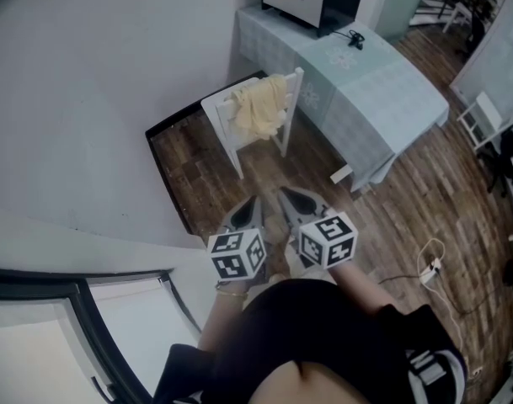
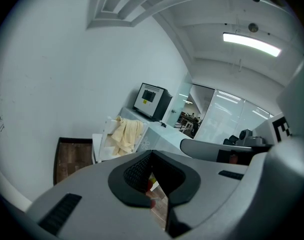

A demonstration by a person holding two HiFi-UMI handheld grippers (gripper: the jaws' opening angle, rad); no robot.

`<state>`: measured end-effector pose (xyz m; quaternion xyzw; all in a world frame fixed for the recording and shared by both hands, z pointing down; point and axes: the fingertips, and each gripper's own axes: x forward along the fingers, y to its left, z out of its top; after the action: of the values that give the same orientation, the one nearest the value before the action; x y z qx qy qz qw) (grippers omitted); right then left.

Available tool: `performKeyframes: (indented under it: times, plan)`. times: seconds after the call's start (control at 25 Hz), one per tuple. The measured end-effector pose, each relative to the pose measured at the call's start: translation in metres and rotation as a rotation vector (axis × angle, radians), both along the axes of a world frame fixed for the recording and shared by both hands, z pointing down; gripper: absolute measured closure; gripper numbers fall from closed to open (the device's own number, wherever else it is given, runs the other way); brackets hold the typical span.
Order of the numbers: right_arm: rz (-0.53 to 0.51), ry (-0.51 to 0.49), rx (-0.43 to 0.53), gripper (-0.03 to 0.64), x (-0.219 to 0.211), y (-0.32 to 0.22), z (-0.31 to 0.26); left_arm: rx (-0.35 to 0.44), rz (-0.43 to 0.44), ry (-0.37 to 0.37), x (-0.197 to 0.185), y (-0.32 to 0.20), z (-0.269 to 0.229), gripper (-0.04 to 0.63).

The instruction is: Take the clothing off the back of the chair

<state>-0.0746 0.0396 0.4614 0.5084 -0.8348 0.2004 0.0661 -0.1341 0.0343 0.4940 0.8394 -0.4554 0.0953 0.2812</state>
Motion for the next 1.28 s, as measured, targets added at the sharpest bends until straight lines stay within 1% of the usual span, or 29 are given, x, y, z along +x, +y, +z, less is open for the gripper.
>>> performKeyframes:
  times: [0.24,0.56,1.28]
  plan:
    - [-0.015,0.005,-0.001,0.603,0.009,-0.029,0.001,0.003,-0.017,-0.002,0.007,-0.029,0.001,0.595]
    - [-0.036,0.024,0.025,0.603,0.035,-0.079,-0.012,0.020,-0.038,-0.001,0.034,-0.074,-0.008,0.595]
    - [-0.118,0.036,0.017,0.603,0.086,-0.182,-0.016,0.005,-0.150,-0.006,0.080,-0.173,-0.013,0.595]
